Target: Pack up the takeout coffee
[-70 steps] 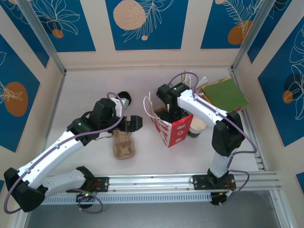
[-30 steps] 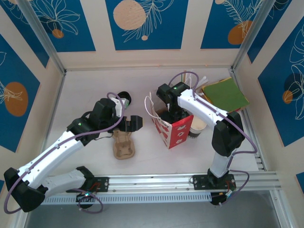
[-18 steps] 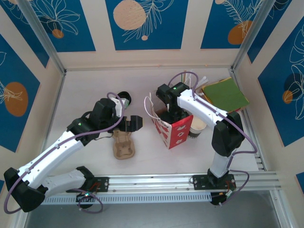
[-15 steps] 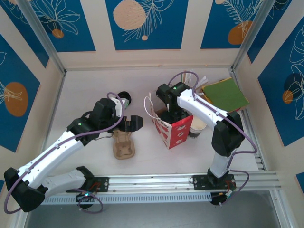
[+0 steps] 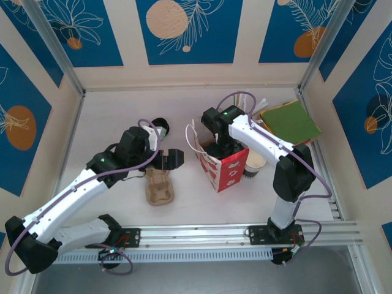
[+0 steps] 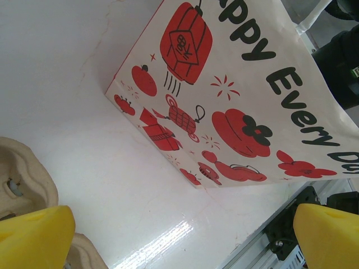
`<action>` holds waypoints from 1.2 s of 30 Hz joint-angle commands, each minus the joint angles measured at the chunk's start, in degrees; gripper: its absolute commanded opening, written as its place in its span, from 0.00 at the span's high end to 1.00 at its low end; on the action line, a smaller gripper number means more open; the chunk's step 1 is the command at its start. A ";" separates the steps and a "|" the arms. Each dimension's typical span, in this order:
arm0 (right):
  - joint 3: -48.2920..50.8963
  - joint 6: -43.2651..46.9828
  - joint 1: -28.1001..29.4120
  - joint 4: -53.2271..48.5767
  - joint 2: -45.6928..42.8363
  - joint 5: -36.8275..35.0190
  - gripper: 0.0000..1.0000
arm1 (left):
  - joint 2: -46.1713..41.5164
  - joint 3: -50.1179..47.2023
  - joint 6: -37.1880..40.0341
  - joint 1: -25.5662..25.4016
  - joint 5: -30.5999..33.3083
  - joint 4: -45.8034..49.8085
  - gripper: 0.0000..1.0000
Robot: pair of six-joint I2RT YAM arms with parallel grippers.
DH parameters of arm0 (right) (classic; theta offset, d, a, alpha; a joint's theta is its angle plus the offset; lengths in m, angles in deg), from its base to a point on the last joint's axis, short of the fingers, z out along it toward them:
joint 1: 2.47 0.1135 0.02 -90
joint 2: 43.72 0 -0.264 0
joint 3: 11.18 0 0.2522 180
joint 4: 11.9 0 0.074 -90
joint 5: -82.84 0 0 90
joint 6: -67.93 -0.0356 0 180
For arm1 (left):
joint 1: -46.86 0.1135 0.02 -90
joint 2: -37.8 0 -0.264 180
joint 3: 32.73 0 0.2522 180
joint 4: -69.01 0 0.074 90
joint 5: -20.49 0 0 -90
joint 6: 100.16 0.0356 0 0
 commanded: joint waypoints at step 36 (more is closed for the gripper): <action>-4.43 -1.85 0.78 -3.30 -1.00 -0.48 0.09 | -0.28 -0.21 1.79 1.07 2.39 0.65 0.00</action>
